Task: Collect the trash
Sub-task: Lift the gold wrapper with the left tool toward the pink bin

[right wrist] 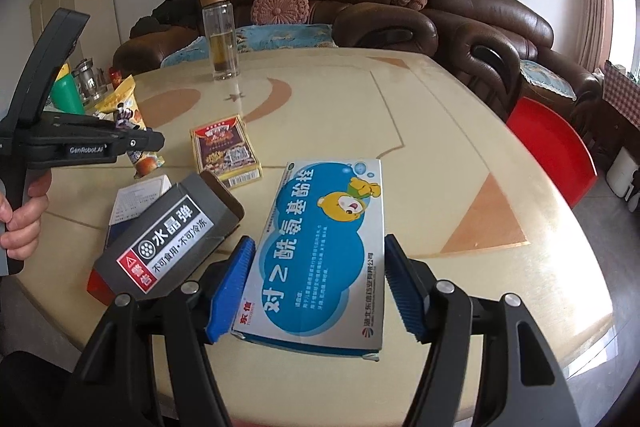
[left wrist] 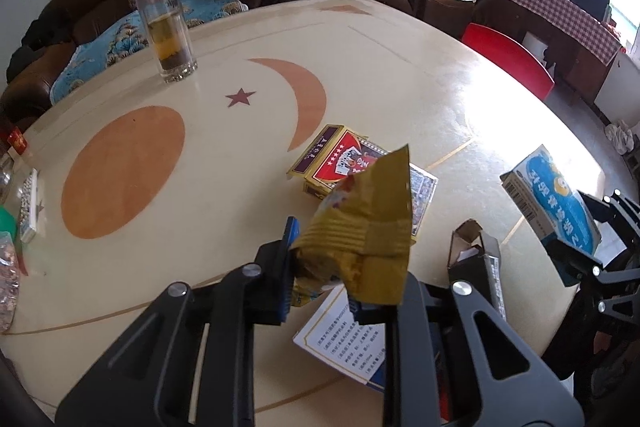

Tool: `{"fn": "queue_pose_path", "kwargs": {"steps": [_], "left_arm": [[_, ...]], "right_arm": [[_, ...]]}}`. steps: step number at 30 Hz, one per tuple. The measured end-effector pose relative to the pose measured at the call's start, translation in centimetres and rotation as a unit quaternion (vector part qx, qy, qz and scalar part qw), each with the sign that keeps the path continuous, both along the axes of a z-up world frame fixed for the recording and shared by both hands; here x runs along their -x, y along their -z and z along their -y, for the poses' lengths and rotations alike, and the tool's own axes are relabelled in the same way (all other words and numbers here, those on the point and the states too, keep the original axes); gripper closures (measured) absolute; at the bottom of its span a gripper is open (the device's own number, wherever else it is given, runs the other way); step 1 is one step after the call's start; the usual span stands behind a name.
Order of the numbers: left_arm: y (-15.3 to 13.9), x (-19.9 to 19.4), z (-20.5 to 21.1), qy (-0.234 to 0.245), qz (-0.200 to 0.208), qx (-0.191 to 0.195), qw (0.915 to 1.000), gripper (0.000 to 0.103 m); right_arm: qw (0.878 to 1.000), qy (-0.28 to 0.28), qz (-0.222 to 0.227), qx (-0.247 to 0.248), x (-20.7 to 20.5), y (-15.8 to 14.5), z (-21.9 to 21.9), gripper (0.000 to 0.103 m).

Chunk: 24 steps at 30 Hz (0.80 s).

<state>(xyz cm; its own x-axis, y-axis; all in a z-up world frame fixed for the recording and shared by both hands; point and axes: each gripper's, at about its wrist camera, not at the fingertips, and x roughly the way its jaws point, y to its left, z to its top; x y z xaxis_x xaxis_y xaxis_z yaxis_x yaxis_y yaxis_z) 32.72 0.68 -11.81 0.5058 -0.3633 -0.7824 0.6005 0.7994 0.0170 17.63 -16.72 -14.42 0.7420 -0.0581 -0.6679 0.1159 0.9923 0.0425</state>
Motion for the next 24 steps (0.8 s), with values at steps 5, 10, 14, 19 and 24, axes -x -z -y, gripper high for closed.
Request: {"fn": "queue_pose_path", "kwargs": {"steps": [5, 10, 14, 19, 24], "left_arm": [[-1.2, 1.3, -0.2, 0.001, 0.008, 0.000, 1.0000, 0.081], [-3.0, 3.2, -0.8, 0.000, 0.021, 0.002, 0.9998, 0.081], [-4.6, 5.4, -1.2, 0.000, 0.036, 0.000, 0.9994, 0.081], [-6.3, 8.0, -1.6, -0.001, 0.046, 0.005, 0.9989, 0.081], [-7.9, 11.3, -1.9, -0.007, 0.056, 0.006, 0.9984, 0.081]], "right_arm": [[1.000, 0.000, 0.009, -0.001, 0.6, -1.1, -0.1, 0.040], [1.000, -0.002, 0.023, -0.003, 1.7, -2.6, -0.3, 0.040], [0.999, -0.008, 0.037, -0.003, 2.7, -4.2, -0.9, 0.040], [0.998, -0.029, 0.058, -0.005, 4.1, -6.3, -2.0, 0.040], [0.995, -0.048, 0.084, -0.002, 5.8, -8.6, -2.8, 0.040]]}}
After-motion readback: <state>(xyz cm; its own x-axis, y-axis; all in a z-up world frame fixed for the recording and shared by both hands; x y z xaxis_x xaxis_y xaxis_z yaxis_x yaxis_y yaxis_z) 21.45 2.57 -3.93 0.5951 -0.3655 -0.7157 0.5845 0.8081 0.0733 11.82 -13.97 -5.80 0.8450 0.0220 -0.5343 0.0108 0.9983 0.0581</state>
